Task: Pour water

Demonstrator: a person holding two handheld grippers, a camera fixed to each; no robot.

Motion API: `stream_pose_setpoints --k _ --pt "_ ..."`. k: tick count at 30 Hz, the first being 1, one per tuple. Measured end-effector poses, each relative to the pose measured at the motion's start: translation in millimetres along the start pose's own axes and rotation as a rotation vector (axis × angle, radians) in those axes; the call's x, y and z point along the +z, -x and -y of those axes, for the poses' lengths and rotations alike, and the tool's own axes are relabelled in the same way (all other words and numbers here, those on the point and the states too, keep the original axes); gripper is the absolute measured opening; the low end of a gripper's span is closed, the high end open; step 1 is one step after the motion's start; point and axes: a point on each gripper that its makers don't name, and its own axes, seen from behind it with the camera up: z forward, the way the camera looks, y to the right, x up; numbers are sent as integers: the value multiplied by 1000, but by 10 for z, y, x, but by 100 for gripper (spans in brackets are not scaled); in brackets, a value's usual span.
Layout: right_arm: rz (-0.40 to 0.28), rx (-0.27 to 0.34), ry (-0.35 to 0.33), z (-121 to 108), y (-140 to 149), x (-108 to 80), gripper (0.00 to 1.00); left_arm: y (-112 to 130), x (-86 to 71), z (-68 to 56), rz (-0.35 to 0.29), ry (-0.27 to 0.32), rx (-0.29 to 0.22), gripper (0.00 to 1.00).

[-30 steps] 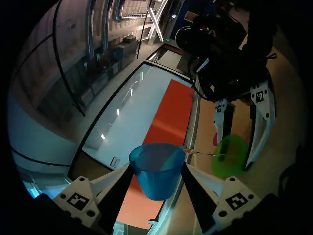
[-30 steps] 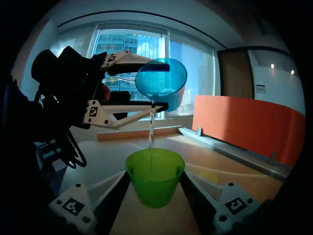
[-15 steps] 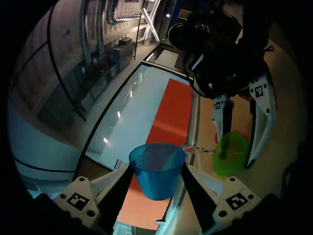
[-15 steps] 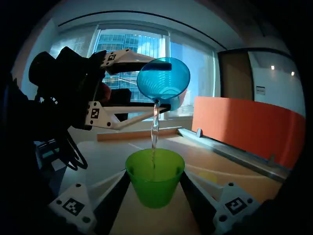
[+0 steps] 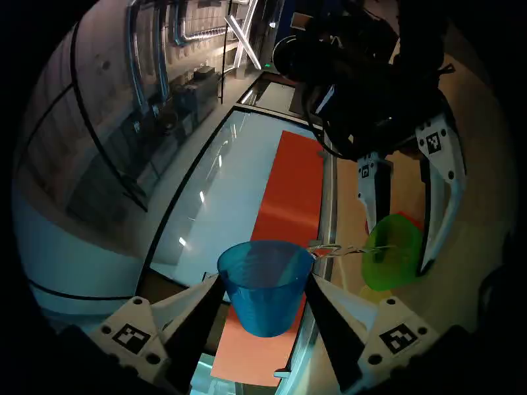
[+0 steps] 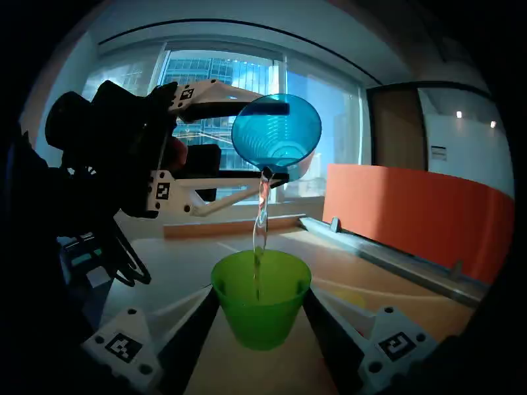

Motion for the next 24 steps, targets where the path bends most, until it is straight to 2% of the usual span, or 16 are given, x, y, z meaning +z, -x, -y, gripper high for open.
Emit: stream_pose_setpoints --k 9,24 --pt "-6 -2 4 -5 -35 0 88 -27 12 74 -3 -5 39 84" --pt "-14 -5 7 -32 -39 -18 88 -62 23 -2 -7 -11 89 84"
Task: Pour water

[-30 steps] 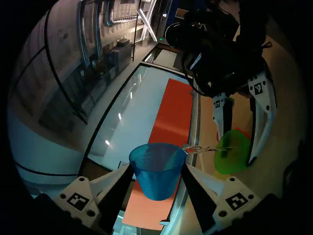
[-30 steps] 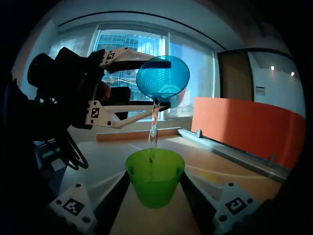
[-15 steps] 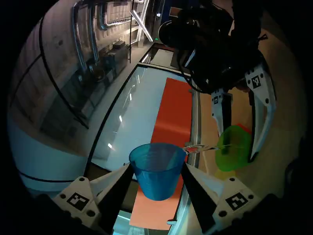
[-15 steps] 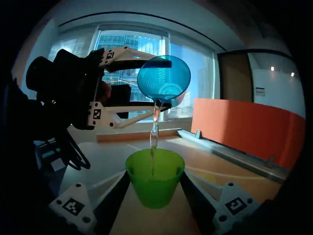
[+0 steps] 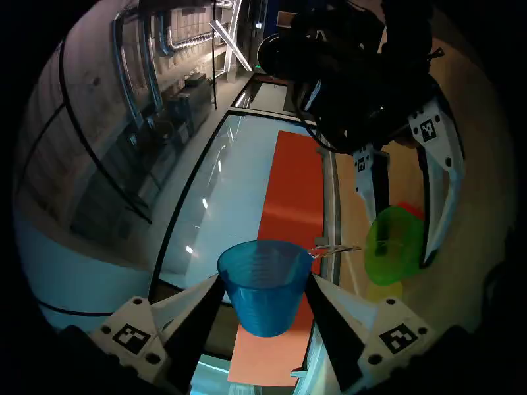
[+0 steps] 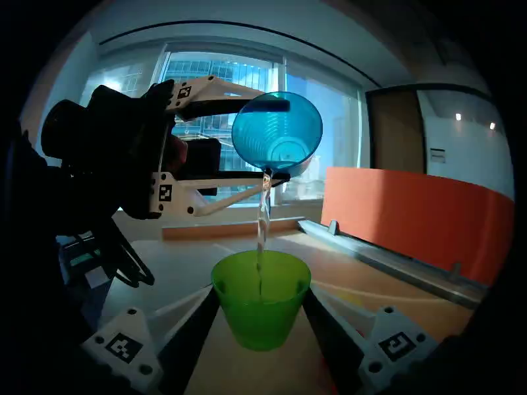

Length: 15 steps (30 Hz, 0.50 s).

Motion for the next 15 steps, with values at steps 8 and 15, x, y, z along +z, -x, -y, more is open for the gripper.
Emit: stream_pose_setpoints --k 8,15 --pt "-3 0 4 -10 -13 -6 87 -43 0 -4 -5 -5 33 84" --pt "-6 -2 5 -14 -24 -9 87 -63 -7 11 -4 -14 63 84"
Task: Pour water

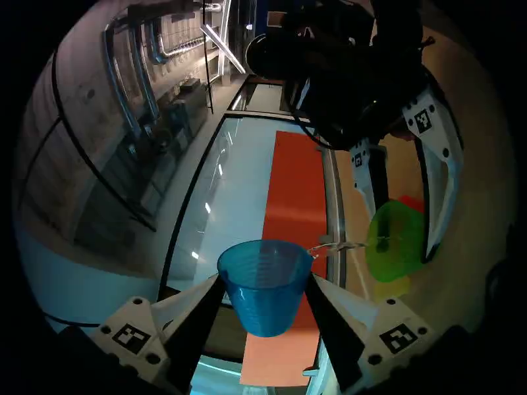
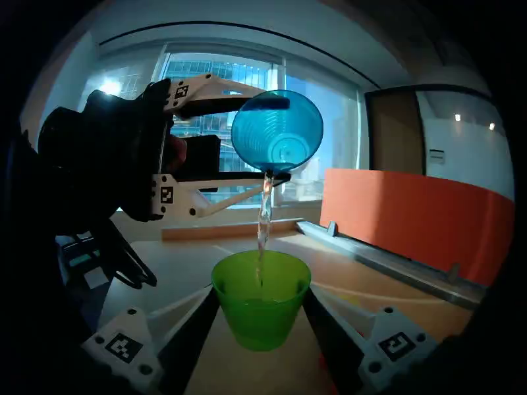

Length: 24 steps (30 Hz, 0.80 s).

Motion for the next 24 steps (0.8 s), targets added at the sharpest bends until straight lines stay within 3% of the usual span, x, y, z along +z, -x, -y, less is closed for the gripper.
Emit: stream_pose_setpoints --k 24 --pt "-7 3 7 -17 -15 -3 87 -61 9 16 -9 -26 128 84"
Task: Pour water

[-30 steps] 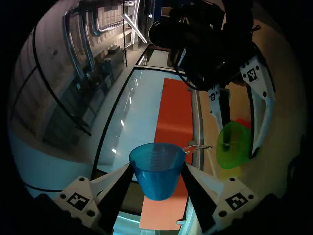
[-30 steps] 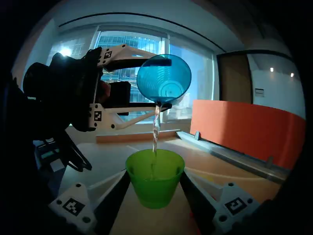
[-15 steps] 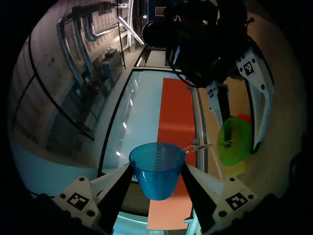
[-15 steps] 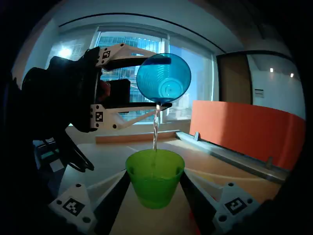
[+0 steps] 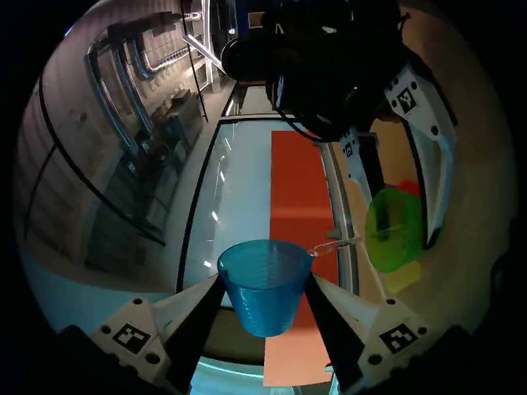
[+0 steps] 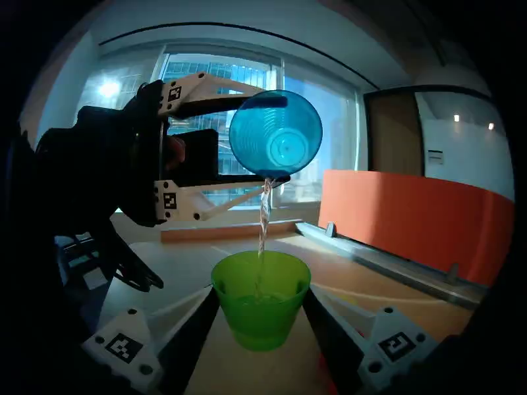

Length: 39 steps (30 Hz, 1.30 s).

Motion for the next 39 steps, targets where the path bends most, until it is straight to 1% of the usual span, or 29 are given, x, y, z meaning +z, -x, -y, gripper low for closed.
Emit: stream_pose_setpoints --k 9,17,20,32,39 --pt "1 -2 2 -10 13 -7 87 -3 17 76 -6 -10 44 84" --pt "-1 -3 4 -23 9 -7 87 -25 14 78 -9 -19 74 84" --pt "-2 -2 3 -21 9 -4 87 -36 15 61 -10 -20 80 84" --pt "-3 -1 4 -26 2 -7 87 -33 11 48 -10 -21 77 84" --pt "-5 -2 3 -16 -23 -6 87 -21 11 61 -11 -21 51 84"
